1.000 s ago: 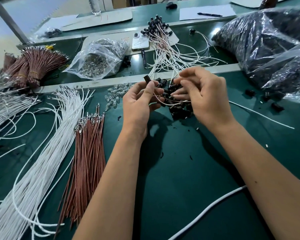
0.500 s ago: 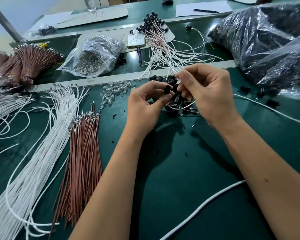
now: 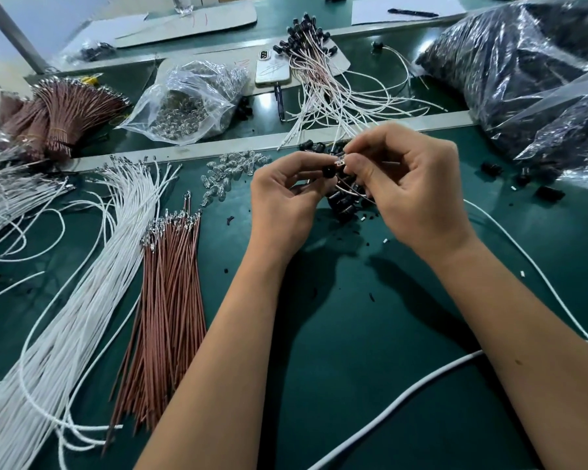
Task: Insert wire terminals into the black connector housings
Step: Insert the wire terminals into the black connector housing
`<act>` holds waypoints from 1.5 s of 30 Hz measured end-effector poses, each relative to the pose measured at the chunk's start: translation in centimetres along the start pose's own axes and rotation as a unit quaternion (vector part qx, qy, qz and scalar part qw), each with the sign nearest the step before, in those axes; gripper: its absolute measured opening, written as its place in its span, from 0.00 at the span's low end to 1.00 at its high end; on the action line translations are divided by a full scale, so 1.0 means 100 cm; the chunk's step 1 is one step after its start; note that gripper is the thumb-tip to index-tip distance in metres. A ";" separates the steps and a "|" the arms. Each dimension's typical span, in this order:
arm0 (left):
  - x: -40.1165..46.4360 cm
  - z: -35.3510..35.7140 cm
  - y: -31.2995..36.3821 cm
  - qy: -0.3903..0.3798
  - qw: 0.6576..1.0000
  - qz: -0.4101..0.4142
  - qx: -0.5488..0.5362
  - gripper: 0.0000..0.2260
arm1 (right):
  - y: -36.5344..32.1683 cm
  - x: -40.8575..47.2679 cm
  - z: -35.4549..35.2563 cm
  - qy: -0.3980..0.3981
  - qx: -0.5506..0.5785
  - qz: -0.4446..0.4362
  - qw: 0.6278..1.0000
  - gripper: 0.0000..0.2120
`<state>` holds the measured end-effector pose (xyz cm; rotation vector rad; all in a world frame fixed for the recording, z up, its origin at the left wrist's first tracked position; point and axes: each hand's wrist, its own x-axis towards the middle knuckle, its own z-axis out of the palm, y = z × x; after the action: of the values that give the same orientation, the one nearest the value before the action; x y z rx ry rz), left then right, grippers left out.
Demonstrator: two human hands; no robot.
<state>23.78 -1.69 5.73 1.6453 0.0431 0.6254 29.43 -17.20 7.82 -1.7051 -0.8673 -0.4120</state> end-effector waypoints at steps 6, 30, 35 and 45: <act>0.002 0.000 -0.001 0.002 1.000 0.003 -0.018 0.12 | -0.003 -0.001 0.001 0.017 -0.006 -0.012 1.000 0.03; 0.002 -0.008 0.005 -0.036 0.991 0.071 0.108 0.12 | -0.007 0.004 -0.012 -0.066 -0.127 -0.075 0.987 0.02; 0.003 -0.010 0.008 -0.068 0.991 0.050 0.105 0.14 | -0.004 0.004 -0.015 -0.078 -0.106 -0.069 0.989 0.02; 0.002 -0.010 0.012 -0.057 0.981 0.078 0.168 0.13 | 0.003 -0.001 -0.007 -0.054 -0.059 0.006 0.997 0.03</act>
<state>23.09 -0.90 6.94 2.0247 -0.0683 0.6664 29.73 -17.92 7.77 -1.8550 -0.9253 -0.3730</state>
